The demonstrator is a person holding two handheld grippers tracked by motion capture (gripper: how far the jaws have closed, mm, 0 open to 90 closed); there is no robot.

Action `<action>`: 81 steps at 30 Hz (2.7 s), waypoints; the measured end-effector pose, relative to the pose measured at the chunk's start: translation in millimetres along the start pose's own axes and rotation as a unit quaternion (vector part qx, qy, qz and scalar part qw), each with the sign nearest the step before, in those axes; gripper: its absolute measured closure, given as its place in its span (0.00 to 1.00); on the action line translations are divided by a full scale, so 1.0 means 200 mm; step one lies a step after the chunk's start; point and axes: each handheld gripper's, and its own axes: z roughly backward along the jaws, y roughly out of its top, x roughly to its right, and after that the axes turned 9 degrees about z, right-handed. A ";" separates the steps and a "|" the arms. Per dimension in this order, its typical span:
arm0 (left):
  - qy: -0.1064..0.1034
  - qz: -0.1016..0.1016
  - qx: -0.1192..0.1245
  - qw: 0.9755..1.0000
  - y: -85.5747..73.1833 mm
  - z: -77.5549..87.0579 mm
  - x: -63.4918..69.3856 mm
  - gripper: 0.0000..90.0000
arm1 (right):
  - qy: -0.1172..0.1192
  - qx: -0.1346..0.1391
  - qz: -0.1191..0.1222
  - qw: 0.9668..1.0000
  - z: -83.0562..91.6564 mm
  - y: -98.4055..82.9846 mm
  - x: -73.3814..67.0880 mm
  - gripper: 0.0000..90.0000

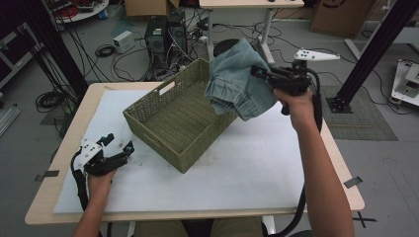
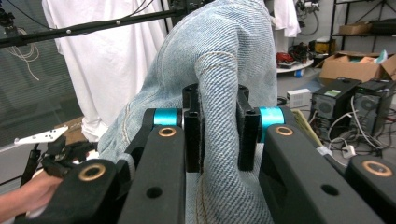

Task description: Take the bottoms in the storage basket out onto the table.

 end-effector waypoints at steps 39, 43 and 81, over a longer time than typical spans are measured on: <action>0.009 -0.007 -0.003 1.000 0.00 0.00 0.01 0.22 | -0.127 -0.165 -0.047 0.977 0.36 -0.78 0.02 0.86; 0.009 -0.007 -0.002 1.000 0.00 0.00 0.01 0.22 | -0.161 -0.203 -0.032 0.965 0.30 -0.82 0.04 0.86; -0.007 0.007 -0.006 1.000 0.01 0.02 0.00 0.22 | -0.128 -0.166 -0.021 0.977 0.21 -0.83 -0.14 0.22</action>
